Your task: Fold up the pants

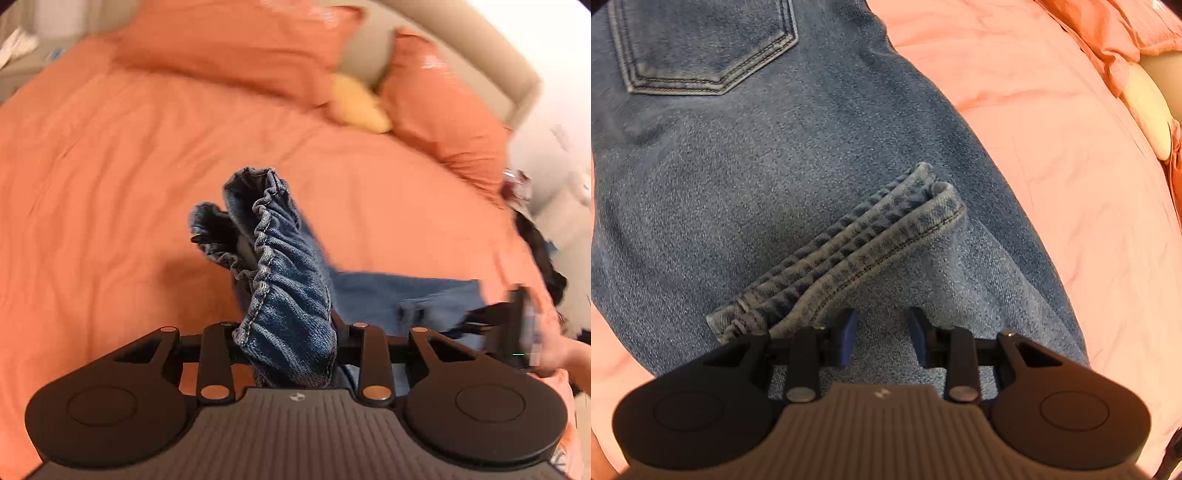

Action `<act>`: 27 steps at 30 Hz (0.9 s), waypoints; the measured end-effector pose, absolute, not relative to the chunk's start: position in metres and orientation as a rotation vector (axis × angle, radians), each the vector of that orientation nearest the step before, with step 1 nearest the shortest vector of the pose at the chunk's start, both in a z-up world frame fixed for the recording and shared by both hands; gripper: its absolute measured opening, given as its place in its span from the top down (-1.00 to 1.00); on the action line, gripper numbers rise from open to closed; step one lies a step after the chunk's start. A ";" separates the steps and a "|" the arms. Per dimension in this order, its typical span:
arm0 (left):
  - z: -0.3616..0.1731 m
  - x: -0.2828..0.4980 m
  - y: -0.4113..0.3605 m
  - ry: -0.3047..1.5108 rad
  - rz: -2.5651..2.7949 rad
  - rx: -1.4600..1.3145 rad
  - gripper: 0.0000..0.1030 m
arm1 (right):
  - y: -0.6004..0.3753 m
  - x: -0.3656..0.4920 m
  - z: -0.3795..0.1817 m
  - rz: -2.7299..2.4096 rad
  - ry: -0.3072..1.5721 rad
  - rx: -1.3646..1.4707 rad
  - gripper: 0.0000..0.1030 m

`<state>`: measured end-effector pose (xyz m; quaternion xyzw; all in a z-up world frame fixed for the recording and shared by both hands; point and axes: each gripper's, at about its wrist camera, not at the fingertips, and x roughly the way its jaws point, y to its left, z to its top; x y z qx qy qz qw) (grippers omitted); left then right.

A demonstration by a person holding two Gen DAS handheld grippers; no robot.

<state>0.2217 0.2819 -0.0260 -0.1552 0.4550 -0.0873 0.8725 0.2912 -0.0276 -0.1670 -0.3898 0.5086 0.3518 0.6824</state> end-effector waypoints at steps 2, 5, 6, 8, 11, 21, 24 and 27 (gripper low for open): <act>-0.009 0.227 0.256 0.940 -0.215 -0.284 0.28 | -0.033 0.291 -0.167 0.791 1.132 -0.859 0.42; 0.012 0.237 0.213 0.932 -0.261 -0.219 0.29 | -0.039 0.288 -0.165 0.785 1.118 -0.848 0.42; 0.017 0.239 0.198 0.930 -0.272 -0.198 0.29 | -0.043 0.288 -0.163 0.782 1.118 -0.833 0.44; 0.028 0.243 0.172 0.924 -0.293 -0.156 0.30 | -0.054 0.291 -0.152 0.779 1.124 -0.752 0.47; 0.038 0.245 0.138 0.925 -0.326 -0.118 0.30 | -0.083 0.297 -0.134 0.770 1.122 -0.609 0.48; 0.043 0.263 -0.005 0.937 -0.499 0.000 0.31 | -0.193 0.299 -0.105 0.682 1.122 -0.443 0.46; 0.020 0.276 -0.055 0.992 -0.543 0.031 0.31 | -0.229 0.298 -0.103 0.662 1.129 -0.378 0.46; -0.015 0.283 -0.102 1.045 -0.586 0.085 0.36 | -0.259 0.295 -0.106 0.648 1.144 -0.290 0.46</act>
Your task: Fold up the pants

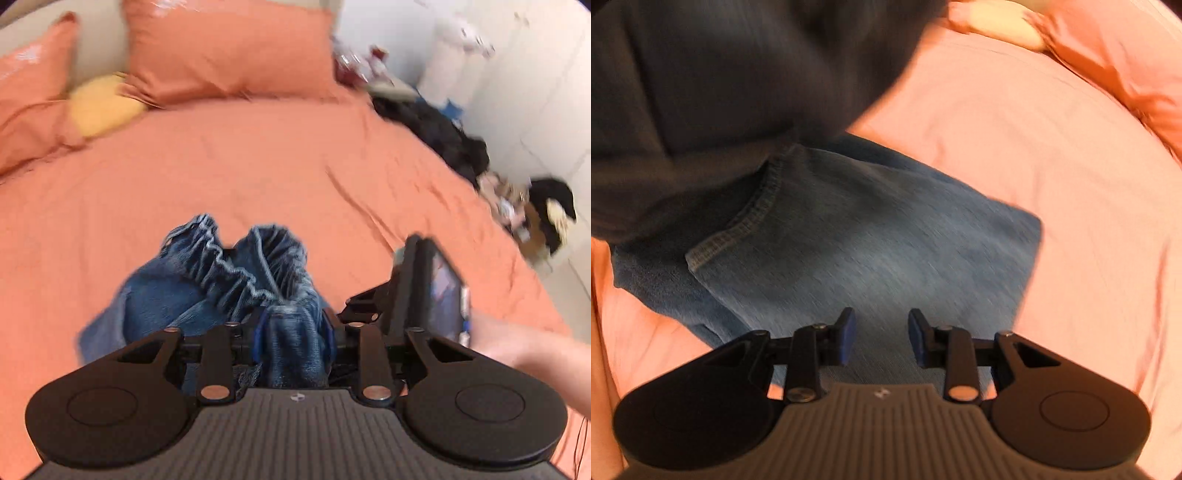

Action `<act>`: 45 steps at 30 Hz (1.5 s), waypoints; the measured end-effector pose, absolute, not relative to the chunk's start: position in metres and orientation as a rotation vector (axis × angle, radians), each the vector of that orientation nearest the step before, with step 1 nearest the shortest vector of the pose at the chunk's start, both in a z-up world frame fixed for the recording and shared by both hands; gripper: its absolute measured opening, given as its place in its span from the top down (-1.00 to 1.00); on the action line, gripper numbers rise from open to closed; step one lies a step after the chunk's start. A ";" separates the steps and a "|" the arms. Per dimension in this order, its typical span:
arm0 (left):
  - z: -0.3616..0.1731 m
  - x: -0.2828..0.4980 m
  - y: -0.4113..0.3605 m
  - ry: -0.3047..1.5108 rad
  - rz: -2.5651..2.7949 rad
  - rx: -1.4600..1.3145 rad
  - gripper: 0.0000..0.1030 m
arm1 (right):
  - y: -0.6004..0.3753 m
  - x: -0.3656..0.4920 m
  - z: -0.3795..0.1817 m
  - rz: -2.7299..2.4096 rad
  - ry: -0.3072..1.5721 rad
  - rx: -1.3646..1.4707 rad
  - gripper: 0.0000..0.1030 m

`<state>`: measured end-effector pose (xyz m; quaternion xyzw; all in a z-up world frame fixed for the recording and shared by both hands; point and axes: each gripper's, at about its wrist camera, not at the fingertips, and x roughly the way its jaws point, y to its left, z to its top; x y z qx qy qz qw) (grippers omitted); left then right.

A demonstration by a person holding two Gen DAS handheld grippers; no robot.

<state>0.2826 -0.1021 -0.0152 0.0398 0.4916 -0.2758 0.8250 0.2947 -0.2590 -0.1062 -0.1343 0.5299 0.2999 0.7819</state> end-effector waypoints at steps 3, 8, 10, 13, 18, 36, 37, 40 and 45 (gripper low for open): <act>-0.052 0.284 -0.132 1.114 -0.613 0.111 0.42 | -0.293 0.294 -0.119 0.607 1.204 -0.182 0.45; -0.115 0.273 -0.152 1.229 -0.647 0.179 0.38 | -0.332 0.289 -0.125 0.601 1.204 -0.095 0.45; -0.132 0.264 -0.156 1.236 -0.658 0.197 0.30 | -0.337 0.288 -0.123 0.604 1.206 -0.088 0.43; -0.145 0.254 -0.154 1.224 -0.701 0.158 -0.09 | -0.340 0.284 -0.119 0.598 1.204 -0.117 0.43; -0.140 0.244 -0.126 1.182 -0.755 0.011 -0.49 | -0.345 0.282 -0.094 0.564 1.172 -0.130 0.45; -0.145 0.140 0.034 1.066 -0.420 0.367 -0.68 | -0.278 0.318 -0.086 0.491 1.202 0.111 0.44; -0.150 0.137 0.041 1.085 -0.404 0.366 -0.68 | -0.279 0.320 -0.090 0.480 1.215 0.133 0.44; -0.168 0.132 0.054 1.136 -0.357 0.371 -0.68 | -0.280 0.318 -0.091 0.470 1.248 0.199 0.58; -0.182 0.137 0.067 1.161 -0.325 0.279 -0.10 | -0.274 0.306 -0.065 0.461 1.194 0.173 0.92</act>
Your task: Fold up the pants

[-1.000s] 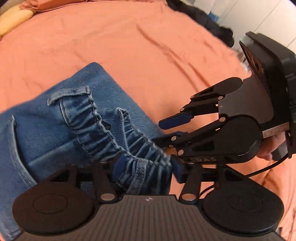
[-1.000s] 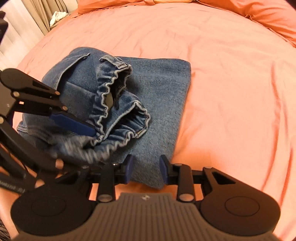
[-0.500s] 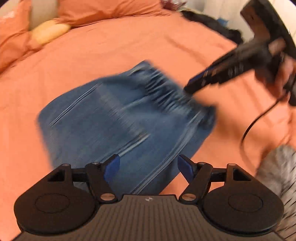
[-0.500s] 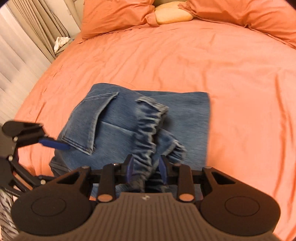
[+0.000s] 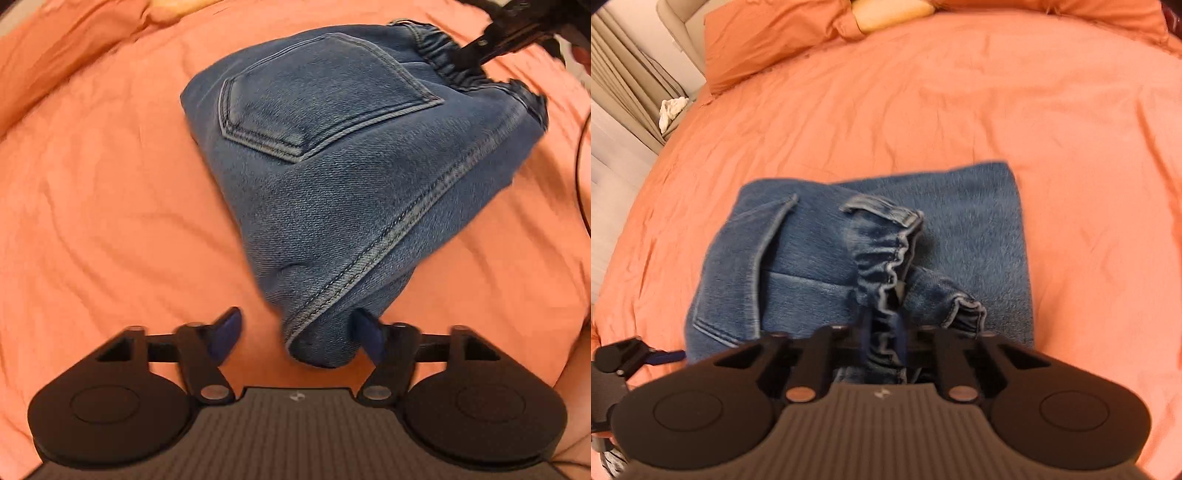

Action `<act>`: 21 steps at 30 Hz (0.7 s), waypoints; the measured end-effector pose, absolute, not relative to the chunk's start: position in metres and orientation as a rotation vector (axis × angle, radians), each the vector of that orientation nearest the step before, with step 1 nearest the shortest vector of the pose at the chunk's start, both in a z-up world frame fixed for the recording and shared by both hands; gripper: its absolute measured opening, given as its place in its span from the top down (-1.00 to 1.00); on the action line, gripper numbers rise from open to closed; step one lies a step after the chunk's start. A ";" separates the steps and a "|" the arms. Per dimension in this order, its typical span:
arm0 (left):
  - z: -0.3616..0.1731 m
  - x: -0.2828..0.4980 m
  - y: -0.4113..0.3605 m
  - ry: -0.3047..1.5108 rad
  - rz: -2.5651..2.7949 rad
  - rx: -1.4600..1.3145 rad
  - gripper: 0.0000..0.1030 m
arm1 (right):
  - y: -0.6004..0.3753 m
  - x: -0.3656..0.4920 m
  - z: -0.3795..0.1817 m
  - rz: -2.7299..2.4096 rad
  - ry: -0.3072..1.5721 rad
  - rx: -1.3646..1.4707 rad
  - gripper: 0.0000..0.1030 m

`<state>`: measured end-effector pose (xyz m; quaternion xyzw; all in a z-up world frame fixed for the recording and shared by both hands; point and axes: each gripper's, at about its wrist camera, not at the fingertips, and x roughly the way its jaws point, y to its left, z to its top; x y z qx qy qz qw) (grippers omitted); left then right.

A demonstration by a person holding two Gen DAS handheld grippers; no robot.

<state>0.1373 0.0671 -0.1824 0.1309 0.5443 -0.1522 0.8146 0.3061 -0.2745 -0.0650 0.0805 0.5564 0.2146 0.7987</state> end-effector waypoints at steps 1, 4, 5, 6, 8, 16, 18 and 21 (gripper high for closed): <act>-0.183 0.138 0.068 1.167 -0.346 0.262 0.11 | -0.274 0.303 -0.053 0.459 1.173 0.170 0.93; -0.183 0.134 0.068 1.159 -0.344 0.267 0.44 | -0.277 0.289 -0.010 0.483 1.096 0.207 0.97; -0.183 0.134 0.070 1.158 -0.343 0.260 0.50 | -0.278 0.284 0.002 0.490 1.082 0.212 0.99; -0.182 0.135 0.073 1.163 -0.336 0.241 0.55 | -0.277 0.278 0.012 0.490 1.074 0.200 1.00; -0.186 0.135 0.072 1.168 -0.331 0.217 0.58 | -0.277 0.266 0.017 0.470 1.077 0.162 1.00; -0.187 0.127 0.069 1.154 -0.344 0.266 0.62 | -0.302 0.239 -0.044 0.331 1.200 0.161 1.00; -0.187 0.129 0.065 1.176 -0.352 0.284 0.67 | -0.306 0.239 -0.063 0.307 1.226 0.170 1.00; -0.184 0.131 0.063 1.212 -0.350 0.325 0.74 | -0.300 0.243 -0.086 0.289 1.252 0.152 1.00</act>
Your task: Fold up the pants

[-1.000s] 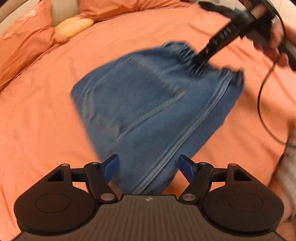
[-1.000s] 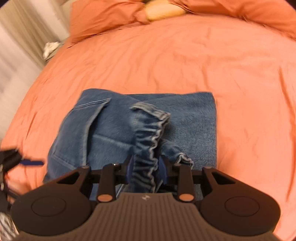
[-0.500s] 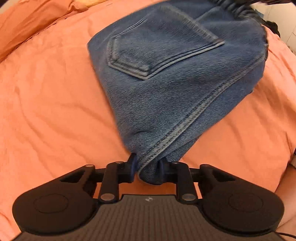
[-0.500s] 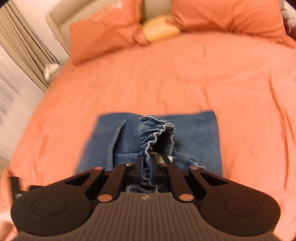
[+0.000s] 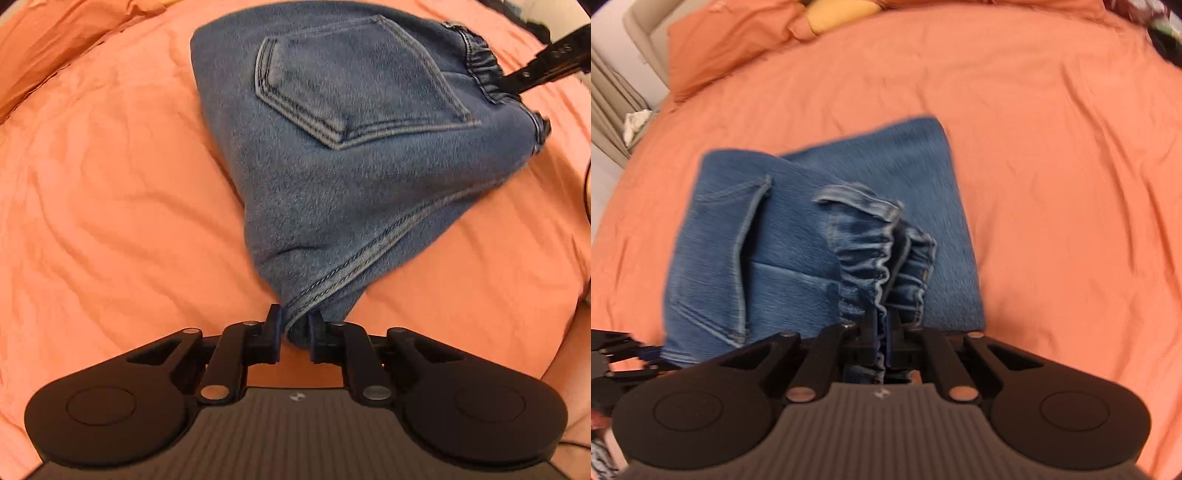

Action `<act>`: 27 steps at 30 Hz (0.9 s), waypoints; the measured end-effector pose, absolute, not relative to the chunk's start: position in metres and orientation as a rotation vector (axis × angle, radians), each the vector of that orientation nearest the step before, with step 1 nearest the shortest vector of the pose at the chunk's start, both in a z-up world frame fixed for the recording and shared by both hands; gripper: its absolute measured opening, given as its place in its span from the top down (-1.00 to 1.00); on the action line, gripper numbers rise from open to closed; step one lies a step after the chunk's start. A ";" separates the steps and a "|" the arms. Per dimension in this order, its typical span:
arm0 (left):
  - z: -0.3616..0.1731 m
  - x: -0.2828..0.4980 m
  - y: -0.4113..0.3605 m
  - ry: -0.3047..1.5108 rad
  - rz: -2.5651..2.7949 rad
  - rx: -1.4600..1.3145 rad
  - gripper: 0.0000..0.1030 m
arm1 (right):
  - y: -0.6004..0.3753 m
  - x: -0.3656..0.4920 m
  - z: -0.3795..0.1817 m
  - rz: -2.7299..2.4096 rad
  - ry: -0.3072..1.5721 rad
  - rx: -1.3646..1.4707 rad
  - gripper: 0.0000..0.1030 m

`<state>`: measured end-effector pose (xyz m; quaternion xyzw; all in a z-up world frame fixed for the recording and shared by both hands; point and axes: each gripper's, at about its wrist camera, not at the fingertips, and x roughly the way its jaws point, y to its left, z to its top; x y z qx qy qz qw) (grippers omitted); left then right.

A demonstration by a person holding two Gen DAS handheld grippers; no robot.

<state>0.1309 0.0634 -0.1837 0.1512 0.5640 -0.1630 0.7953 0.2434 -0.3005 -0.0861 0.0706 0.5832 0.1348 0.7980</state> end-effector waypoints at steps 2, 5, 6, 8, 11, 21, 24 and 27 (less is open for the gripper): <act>-0.179 0.132 0.065 1.215 -0.361 0.320 0.75 | -0.291 0.247 -0.096 0.284 1.249 0.090 1.00; -0.170 0.133 0.062 1.224 -0.388 0.359 0.76 | -0.286 0.250 -0.101 0.277 1.255 0.063 0.99; -0.166 0.134 0.061 1.225 -0.392 0.359 0.75 | -0.287 0.249 -0.100 0.284 1.254 0.063 0.96; -0.154 0.134 0.066 1.232 -0.408 0.322 0.75 | -0.288 0.249 -0.093 0.300 1.241 0.047 0.78; -0.137 0.136 0.077 1.192 -0.435 0.250 0.70 | -0.298 0.247 -0.078 0.305 1.199 0.071 0.37; -0.111 0.188 0.070 1.089 -0.375 0.189 0.35 | -0.319 0.271 -0.078 0.316 1.195 0.353 -0.08; -0.118 0.209 0.061 1.070 -0.384 0.166 0.28 | -0.318 0.279 -0.088 0.335 1.212 0.423 -0.08; -0.126 0.222 0.053 1.082 -0.399 0.199 0.28 | -0.318 0.286 -0.100 0.365 1.227 0.485 -0.04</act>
